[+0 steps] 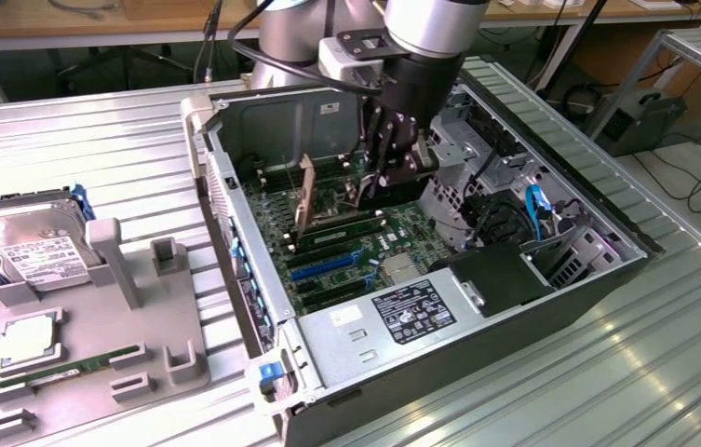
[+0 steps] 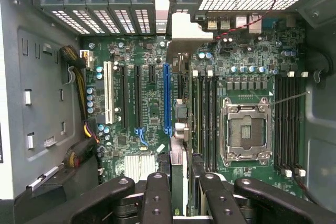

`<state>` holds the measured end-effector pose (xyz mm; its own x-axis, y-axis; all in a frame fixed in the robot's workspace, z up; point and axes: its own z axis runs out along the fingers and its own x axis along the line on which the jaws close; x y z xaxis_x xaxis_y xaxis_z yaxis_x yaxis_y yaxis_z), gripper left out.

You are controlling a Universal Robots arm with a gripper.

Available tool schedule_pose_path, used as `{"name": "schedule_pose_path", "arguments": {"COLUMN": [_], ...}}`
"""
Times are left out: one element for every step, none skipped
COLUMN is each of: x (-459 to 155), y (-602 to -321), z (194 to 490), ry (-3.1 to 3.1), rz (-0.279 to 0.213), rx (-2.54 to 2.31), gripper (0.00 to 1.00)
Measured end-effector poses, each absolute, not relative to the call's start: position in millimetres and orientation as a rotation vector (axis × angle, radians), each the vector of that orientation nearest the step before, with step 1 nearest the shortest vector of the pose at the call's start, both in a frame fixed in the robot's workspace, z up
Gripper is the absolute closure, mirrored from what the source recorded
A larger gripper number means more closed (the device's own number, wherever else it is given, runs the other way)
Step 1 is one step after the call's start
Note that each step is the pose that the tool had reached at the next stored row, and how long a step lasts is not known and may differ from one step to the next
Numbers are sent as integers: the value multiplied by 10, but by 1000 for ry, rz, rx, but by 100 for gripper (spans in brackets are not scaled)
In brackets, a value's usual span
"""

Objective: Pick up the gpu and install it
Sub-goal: 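Insert the gpu into the slot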

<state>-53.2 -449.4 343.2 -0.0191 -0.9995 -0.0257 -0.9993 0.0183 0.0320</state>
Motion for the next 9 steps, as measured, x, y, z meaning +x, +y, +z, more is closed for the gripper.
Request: {"name": "schedule_pose_path", "arguments": {"x": [-532,-533,-533,-533,-533,-534,-534,-535,-535], "y": [-4497,-4498,-4500,-4502,-4505,-4508,-4510,-4512,-4514], "z": [3430,3428,3427,3426,3424,3422,3420,3419,3417], "ry": [-2239,-2239,-2239,-2239,-2239,-2239,-2239,-2239,-2239], "rz": [-64,-64,-64,-64,-64,-64,-64,-64,-64], "rx": [2197,2197,2197,2197,2197,2197,2197,2197,2197], "gripper": [74,74,74,74,74,74,74,74,74]}}
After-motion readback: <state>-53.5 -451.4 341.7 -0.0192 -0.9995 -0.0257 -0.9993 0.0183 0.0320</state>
